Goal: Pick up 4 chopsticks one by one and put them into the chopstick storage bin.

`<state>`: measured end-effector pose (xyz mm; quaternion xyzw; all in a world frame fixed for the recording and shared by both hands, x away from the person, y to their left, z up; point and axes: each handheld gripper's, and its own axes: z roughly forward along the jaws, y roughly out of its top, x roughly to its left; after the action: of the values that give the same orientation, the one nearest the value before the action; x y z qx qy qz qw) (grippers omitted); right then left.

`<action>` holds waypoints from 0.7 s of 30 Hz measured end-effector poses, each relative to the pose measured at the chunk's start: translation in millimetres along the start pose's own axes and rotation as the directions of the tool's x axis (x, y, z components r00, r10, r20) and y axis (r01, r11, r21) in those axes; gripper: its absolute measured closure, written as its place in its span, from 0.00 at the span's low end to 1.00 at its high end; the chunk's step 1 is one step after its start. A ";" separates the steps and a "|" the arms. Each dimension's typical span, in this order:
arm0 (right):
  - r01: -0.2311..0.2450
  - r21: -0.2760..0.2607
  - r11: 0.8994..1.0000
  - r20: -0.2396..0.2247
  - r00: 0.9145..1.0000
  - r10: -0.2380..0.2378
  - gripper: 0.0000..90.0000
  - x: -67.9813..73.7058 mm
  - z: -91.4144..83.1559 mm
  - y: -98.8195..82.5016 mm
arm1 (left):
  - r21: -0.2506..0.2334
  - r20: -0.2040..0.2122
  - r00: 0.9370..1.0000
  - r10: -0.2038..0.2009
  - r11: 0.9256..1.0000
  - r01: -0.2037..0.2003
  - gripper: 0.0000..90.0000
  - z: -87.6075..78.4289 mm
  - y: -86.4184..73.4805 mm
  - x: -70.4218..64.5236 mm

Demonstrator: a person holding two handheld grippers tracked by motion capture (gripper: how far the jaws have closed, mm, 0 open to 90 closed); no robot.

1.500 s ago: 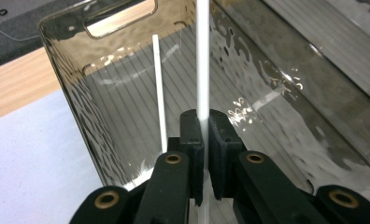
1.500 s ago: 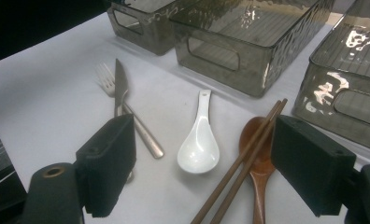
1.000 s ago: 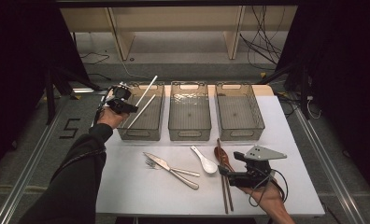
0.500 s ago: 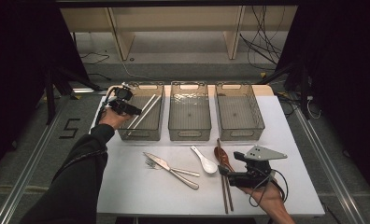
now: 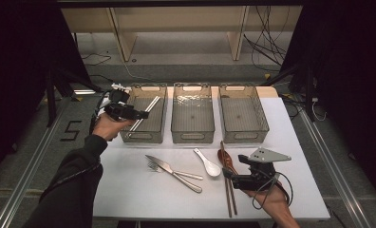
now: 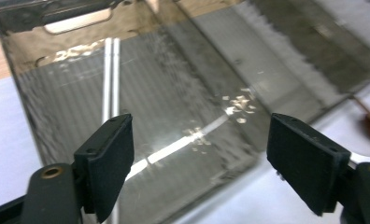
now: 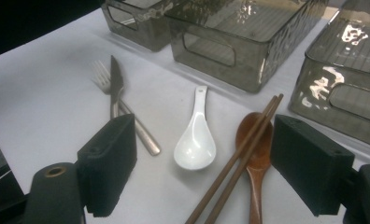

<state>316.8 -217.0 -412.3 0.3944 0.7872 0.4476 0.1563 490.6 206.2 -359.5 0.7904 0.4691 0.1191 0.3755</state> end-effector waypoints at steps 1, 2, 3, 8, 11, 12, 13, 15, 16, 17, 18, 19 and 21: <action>-0.002 0.003 1.000 0.004 1.000 0.002 0.27 -0.3 0.3 -0.2 | -0.009 0.011 1.000 0.002 1.000 -0.001 0.24 -3.4 -2.7 -3.4; -0.006 0.008 1.000 0.011 1.000 0.006 0.27 -0.4 0.4 -0.3 | -0.017 0.018 1.000 0.002 1.000 -0.001 0.23 -6.8 -5.3 -6.4; -0.007 0.013 1.000 0.016 1.000 0.007 0.28 -0.9 0.5 -0.2 | -0.026 0.027 1.000 -0.001 1.000 0.001 0.22 -9.9 -7.8 -9.3; -0.035 0.045 0.998 0.021 0.999 0.034 0.27 -2.6 2.9 -0.4 | -0.068 0.066 0.998 0.017 0.998 -0.012 0.19 -20.3 -19.4 -24.4; -0.038 0.050 0.998 0.007 0.999 0.038 0.27 -2.5 3.5 0.4 | -0.081 0.078 0.996 0.035 0.996 -0.028 0.18 -23.7 -25.3 -32.2; -0.036 0.057 0.998 0.008 0.999 0.036 0.27 -2.3 3.8 0.6 | -0.090 0.079 0.996 0.040 0.995 -0.032 0.18 -24.7 -28.0 -35.0; -0.038 0.064 0.997 0.006 0.999 0.037 0.27 -2.3 4.3 0.5 | -0.099 0.078 0.996 0.044 0.994 -0.036 0.18 -25.4 -30.9 -37.7; -0.045 0.076 0.996 0.006 0.999 0.044 0.27 -3.3 5.0 0.1 | -0.121 0.072 0.996 0.050 0.992 -0.041 0.18 -27.0 -37.1 -41.4; -0.048 0.080 0.996 0.005 0.999 0.047 0.27 -3.9 5.5 -0.1 | -0.123 0.073 0.996 0.052 0.991 -0.042 0.18 -27.2 -40.1 -42.9; -0.052 0.087 0.995 0.006 0.999 0.052 0.28 -4.4 5.7 -0.2 | -0.126 0.072 0.996 0.053 0.991 -0.044 0.18 -27.4 -43.3 -44.4; -0.056 0.092 0.994 0.006 0.998 0.056 0.28 -4.8 5.9 -0.4 | -0.130 0.073 0.996 0.048 0.991 -0.038 0.18 -27.4 -46.6 -46.7; -0.062 0.100 0.993 0.009 0.998 0.061 0.28 -5.0 6.3 -0.4 | -0.128 0.075 0.996 0.055 0.991 -0.045 0.18 -27.5 -49.6 -48.2; -0.062 0.112 0.992 0.010 0.998 0.062 0.29 -5.7 7.5 -0.6 | -0.129 0.082 0.995 0.055 0.991 -0.045 0.17 -27.8 -55.6 -52.1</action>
<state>324.7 -217.2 -417.6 0.4282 0.7979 0.4062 0.1225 411.6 191.8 -371.0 0.7808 0.4241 0.1241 0.4416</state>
